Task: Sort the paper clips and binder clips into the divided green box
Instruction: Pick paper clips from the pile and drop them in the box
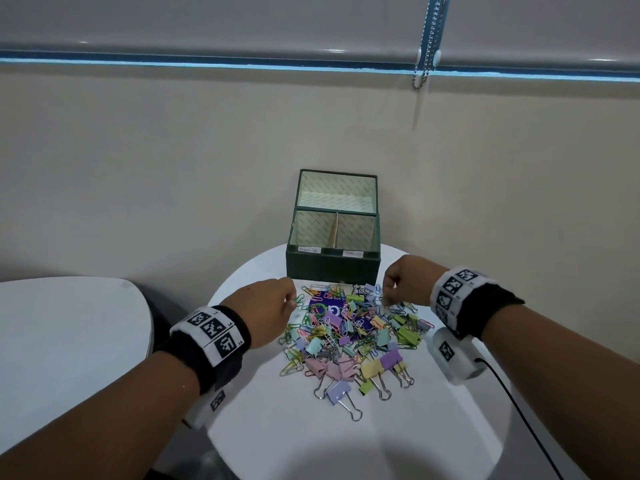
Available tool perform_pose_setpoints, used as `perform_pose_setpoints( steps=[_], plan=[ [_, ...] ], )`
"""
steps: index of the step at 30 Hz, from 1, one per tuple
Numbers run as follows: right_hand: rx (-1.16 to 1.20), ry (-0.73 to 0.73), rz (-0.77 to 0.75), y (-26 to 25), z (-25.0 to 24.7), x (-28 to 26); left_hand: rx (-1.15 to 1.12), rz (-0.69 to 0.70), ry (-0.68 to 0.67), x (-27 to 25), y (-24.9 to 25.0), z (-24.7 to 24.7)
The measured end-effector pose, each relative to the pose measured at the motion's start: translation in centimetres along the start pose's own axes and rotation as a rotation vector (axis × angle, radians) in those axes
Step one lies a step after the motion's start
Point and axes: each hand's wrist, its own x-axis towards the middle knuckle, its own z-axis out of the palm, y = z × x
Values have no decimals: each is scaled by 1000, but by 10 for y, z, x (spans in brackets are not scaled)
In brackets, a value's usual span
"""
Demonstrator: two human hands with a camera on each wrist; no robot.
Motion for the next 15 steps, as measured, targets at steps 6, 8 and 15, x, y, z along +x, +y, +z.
perform_pose_setpoints(
  steps=[6,8,15],
  plan=[
    [602,49,105,2,-31,9,-197,28,2,24,17,-34],
    [850,78,169,-3,-37,16,-318,15,57,43,27,-49],
    [752,199,200,-18,-37,45,-379,-87,85,106,51,-55]
  ],
)
